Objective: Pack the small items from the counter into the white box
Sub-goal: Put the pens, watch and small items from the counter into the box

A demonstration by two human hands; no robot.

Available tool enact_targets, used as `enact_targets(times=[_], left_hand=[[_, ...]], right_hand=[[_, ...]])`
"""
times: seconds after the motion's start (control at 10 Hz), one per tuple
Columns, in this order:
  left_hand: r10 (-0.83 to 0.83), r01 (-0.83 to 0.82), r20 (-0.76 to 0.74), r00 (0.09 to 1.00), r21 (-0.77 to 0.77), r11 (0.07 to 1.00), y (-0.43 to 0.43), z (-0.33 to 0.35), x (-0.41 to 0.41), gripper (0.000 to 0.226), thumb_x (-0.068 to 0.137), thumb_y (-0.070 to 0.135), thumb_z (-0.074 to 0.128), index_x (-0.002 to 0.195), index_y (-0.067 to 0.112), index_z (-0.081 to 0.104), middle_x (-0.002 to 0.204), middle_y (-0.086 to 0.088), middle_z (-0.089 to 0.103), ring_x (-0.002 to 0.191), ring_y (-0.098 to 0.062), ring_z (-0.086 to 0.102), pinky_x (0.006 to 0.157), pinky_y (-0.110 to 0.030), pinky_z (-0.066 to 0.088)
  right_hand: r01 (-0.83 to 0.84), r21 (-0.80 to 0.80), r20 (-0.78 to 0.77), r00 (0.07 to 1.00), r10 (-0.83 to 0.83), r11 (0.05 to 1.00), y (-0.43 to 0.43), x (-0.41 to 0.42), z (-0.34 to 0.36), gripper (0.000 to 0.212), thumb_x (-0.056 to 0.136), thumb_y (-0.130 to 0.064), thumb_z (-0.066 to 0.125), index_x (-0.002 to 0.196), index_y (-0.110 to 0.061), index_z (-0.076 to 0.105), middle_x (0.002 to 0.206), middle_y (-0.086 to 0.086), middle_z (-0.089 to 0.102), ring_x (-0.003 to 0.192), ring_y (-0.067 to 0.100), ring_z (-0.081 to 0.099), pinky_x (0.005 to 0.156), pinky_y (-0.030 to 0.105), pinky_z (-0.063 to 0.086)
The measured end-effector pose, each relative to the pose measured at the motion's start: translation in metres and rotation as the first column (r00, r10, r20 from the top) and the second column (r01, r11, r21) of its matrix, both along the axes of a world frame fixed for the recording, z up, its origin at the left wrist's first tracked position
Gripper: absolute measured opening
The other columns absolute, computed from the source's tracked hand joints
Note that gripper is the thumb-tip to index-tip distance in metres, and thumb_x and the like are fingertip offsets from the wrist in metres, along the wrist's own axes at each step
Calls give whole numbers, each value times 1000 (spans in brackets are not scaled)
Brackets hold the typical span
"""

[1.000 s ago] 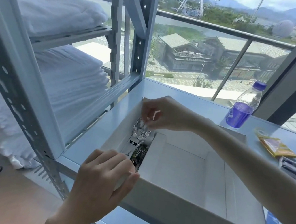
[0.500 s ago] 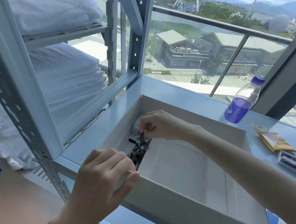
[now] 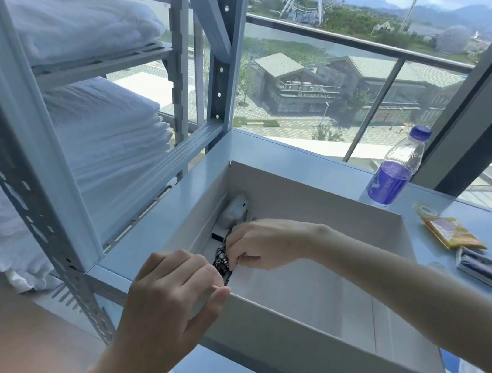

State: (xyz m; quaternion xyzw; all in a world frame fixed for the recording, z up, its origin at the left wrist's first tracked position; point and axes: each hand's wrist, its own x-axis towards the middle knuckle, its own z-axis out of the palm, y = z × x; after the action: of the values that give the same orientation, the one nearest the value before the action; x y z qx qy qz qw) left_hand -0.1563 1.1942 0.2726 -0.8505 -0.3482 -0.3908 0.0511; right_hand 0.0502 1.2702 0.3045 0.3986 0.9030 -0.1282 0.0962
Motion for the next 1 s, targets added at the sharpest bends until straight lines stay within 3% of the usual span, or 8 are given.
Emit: enact_targets(times=[0.1, 0.2, 0.3, 0.5, 0.6, 0.7, 0.9, 1.0], left_hand=[[-1, 1, 0, 1000, -3, 1000, 0, 1, 0, 43, 97, 38, 32, 71, 22, 61, 72, 13, 57, 74, -11, 52, 72, -25, 32], [-3, 3, -1, 1000, -1, 1000, 0, 1, -1, 43, 98, 38, 31, 71, 22, 61, 72, 13, 57, 74, -10, 51, 72, -24, 30], [-2, 2, -1, 1000, 5, 1000, 0, 0, 0, 44, 98, 39, 31, 71, 22, 61, 72, 13, 57, 74, -11, 52, 72, -24, 31], [1, -1, 18, 1000, 23, 1000, 1, -1, 0, 44, 98, 40, 31, 71, 22, 61, 72, 13, 57, 73, -12, 52, 72, -27, 34], [5, -5, 18, 1000, 29, 1000, 0, -2, 0, 45, 99, 40, 30, 71, 22, 60, 71, 12, 56, 72, -13, 52, 71, -27, 33], [5, -5, 14, 1000, 29, 1000, 1, -2, 0, 45, 99, 40, 30, 71, 22, 61, 71, 12, 56, 72, -13, 53, 72, -27, 33], [10, -10, 8, 1000, 24, 1000, 1, -3, 0, 43, 98, 39, 31, 72, 22, 61, 72, 13, 57, 73, -12, 52, 73, -24, 30], [8, -8, 2, 1000, 11, 1000, 0, -2, 0, 44, 98, 39, 31, 72, 22, 61, 73, 13, 57, 74, -12, 52, 74, -23, 30]], right_hand=[[-16, 18, -18, 1000, 16, 1000, 3, 3, -4, 24, 90, -16, 52, 110, -10, 65, 91, 0, 61, 88, 22, 57, 87, 46, 50], [-100, 174, 78, 993, 88, 980, 0, 8, 3, 26, 92, -19, 49, 113, -12, 63, 113, 11, 62, 104, 27, 57, 88, 44, 49], [-335, 485, 154, 942, 298, 808, 12, 10, -10, 18, 89, -13, 54, 101, -16, 67, 101, 2, 63, 95, 21, 57, 72, 34, 51], [93, 557, -142, 990, -15, 825, 18, 7, -18, 35, 75, -10, 69, 106, -15, 55, 107, 14, 53, 82, 31, 54, 51, 36, 50], [209, 417, -261, 960, -104, 884, 19, 6, -22, 34, 80, -10, 66, 112, -7, 53, 112, 15, 48, 81, 33, 58, 62, 40, 52], [107, 474, -186, 982, -20, 874, 20, 10, -23, 37, 79, -7, 66, 114, -4, 56, 116, 15, 52, 93, 31, 59, 65, 40, 55], [-205, 749, 134, 978, 158, 630, 32, 21, -29, 36, 86, -6, 45, 120, -13, 52, 117, 7, 59, 102, 25, 58, 56, 30, 51], [-205, 734, 199, 976, 83, 648, 29, 18, -47, 56, 79, -9, 62, 133, -13, 45, 130, 8, 54, 120, 29, 50, 46, 26, 50]])
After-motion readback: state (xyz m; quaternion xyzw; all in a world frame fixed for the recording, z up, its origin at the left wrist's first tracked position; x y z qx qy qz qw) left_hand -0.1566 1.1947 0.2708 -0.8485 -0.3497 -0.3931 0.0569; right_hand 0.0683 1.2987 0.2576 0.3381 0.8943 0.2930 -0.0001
